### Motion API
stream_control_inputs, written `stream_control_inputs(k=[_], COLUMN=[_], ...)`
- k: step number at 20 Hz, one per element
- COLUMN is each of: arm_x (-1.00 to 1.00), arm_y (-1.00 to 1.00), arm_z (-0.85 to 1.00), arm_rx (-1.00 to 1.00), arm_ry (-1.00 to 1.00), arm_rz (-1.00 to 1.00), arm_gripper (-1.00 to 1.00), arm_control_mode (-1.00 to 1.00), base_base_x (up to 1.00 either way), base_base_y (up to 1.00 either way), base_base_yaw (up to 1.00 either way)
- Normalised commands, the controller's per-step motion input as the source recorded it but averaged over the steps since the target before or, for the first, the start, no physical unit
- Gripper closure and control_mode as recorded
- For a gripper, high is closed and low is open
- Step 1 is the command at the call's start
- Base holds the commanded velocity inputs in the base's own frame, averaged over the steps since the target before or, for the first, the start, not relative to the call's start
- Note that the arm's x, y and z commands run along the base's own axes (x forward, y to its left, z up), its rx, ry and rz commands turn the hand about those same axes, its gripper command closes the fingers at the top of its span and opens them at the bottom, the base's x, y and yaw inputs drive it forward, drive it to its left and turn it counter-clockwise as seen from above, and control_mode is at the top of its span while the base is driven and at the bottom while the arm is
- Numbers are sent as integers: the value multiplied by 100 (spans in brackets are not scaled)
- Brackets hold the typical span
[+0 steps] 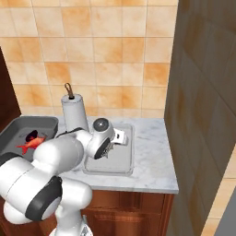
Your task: Place one eggplant and one fish in each tupperware on the nearby counter, to pack two identical lunches.
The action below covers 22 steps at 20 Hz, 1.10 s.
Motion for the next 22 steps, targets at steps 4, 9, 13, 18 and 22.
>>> stream_control_inputs(k=[4,9,13,18,22], arm_x=[23,24,-66,-100,-100], arm_y=[-15,0,-3,-5,-1], arm_z=[-17,7,87,99,100], arm_rx=[0,0,0,0,0], arm_ry=[0,0,0,0,0], arm_rz=[-1,-1,-3,0,0], arm_gripper=[-100,-100,-100,-100,-100], arm_control_mode=[-100,-100,-100,-100,-100], base_base_x=[0,0,0,0,0], base_base_y=[0,0,0,0,0], base_base_yaw=[0,0,0,0,0])
